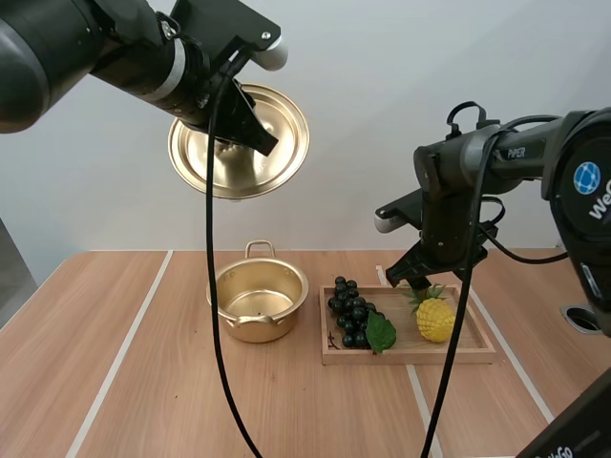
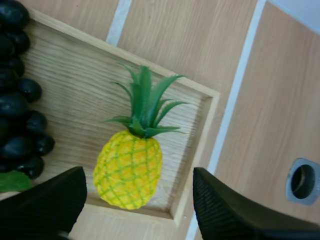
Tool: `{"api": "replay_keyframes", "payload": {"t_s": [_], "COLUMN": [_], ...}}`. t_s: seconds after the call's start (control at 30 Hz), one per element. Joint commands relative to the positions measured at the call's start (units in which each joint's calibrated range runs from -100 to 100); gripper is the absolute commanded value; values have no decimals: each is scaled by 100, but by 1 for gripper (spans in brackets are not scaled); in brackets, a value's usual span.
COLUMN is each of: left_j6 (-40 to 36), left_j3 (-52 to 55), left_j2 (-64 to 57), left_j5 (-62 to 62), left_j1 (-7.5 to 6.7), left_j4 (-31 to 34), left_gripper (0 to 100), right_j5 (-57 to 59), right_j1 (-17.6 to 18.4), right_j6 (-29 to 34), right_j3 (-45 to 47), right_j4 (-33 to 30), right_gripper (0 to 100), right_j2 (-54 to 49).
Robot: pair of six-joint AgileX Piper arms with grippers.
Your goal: Open the pot, put the pineapple inside, and close it
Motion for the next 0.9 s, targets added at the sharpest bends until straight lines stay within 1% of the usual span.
{"api": "replay_keyframes", "payload": {"t_s": [0.0,0.07,0.3,0.4,0.63,0.77,0.87], "left_j6": [11,11,-8,-8,-19,-19,-19], "left_j3": [-52,-52,-52,-52,-52,-52,-52], "left_j2": [-50,-50,-50,-56,-203,-472,-661], "left_j5": [219,332,446,430,-106,-567,-1018], "left_j1": [18,18,18,18,18,18,18], "left_j4": [-5,-5,-5,-5,-17,-17,-17], "left_gripper": [0,0,0,0,0,0,0], "right_j5": [-5,11,-808,-1104,-1412,-1856,-1917], "right_j1": [-20,-20,-90,-138,-317,-324,-324], "right_j6": [-24,-10,-3,-3,-3,-3,-3], "right_j3": [20,63,709,831,890,1042,1039], "right_j4": [159,172,217,283,375,430,430], "right_gripper": [100,100,100,100,100,100,100], "right_j2": [68,141,150,150,241,595,834]}}
